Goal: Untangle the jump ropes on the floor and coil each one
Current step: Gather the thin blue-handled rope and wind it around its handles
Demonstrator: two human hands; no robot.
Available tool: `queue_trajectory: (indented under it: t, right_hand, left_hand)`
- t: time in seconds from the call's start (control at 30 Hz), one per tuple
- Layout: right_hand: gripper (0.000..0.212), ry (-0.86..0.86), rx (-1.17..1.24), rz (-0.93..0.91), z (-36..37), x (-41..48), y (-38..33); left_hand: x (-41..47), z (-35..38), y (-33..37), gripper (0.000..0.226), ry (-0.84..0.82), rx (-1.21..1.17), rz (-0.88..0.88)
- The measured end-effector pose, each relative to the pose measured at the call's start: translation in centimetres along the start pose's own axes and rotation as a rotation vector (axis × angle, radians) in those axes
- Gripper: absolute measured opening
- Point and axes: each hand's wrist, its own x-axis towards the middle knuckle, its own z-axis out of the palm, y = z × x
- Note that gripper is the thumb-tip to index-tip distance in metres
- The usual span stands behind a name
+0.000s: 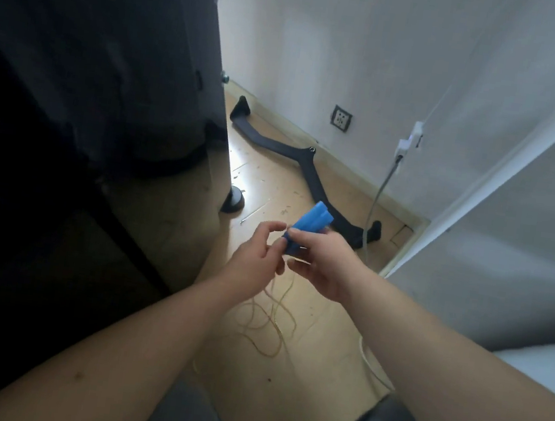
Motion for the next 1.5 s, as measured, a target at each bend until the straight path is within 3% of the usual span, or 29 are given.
queue_trajectory:
  t: [0.13,0.2,0.27,0.33,0.4,0.47,0.53,0.7,0.83,0.97,1.1,1.17,1.23,1.3,1.43,1.5]
  right_hand:
    - [0.036,0.045,-0.026,-0.019,-1.0,-1.9,-1.8]
    - [0.042,0.059,-0.012,-0.070,-1.2,-2.9,-3.1]
    - [0.062,0.044,-0.109,-0.152,-1.1,-3.6,-4.5]
    - [0.083,0.019,-0.478,-0.268,-0.7,-4.2,-5.5]
    - [0.092,-0.024,-1.000,-0.353,-0.1,-4.6,-5.7]
    - [0.091,0.008,-1.436,-0.382,0.3,-4.7,-5.3]
    - [0.074,0.118,-1.635,-0.427,0.2,-4.4,-4.9]
    - [0.028,0.060,-1.563,-0.365,-0.1,-3.7,-4.3]
    - [0.017,-0.033,-1.542,-0.342,-0.4,-4.3,-3.9]
    - [0.012,-0.309,-1.524,-0.241,-1.0,-6.0,-3.6]
    - [0.009,-0.470,-1.227,-0.049,-0.8,-7.1,-2.4]
    - [0.005,-0.506,-0.979,0.007,-0.8,-6.9,-2.1]
    - [0.003,-0.462,-0.750,-0.030,-0.6,-6.1,-1.7]
    - [0.007,-0.324,-0.677,-0.103,-0.3,-5.3,-1.6]
    - [0.018,0.017,-0.904,-0.207,0.1,-4.0,-1.3]
    - [0.019,0.133,-1.190,-0.268,-0.2,-3.5,-1.1]
  left_hand:
    - [-0.9,-0.9,1.9,0.035,0.051,0.314,0.052]
    - [-1.3,-1.7,2.3,0.037,0.042,0.355,0.068]
    - [-1.7,-2.6,2.9,0.034,0.031,0.395,0.085]
    - [-2.0,-3.3,3.6,0.033,0.024,0.399,0.104]
    - [-2.3,-3.8,4.2,0.033,0.006,0.395,0.118]
    - [-2.6,-4.2,4.6,0.032,-0.018,0.408,0.120]
    - [-2.6,-4.4,4.9,0.032,-0.029,0.392,0.119]
    - [-2.2,-5.0,5.3,0.030,-0.009,0.317,0.117]
    - [-1.4,-5.0,5.1,0.033,0.098,0.252,0.122]
    - [-0.6,-5.8,3.9,0.047,0.212,0.249,0.089]
    - [0.2,-3.9,2.6,0.058,0.208,0.088,-0.012]
    - [0.5,-2.0,2.3,0.051,0.198,-0.111,-0.113]
    - [0.7,-0.4,2.1,0.034,0.209,-0.204,-0.190]
    - [0.4,0.9,2.0,0.027,0.148,-0.113,-0.183]
    - [-0.5,2.6,2.8,0.027,0.104,0.089,-0.162]
    - [-0.8,2.6,3.4,0.026,0.063,0.326,-0.157]
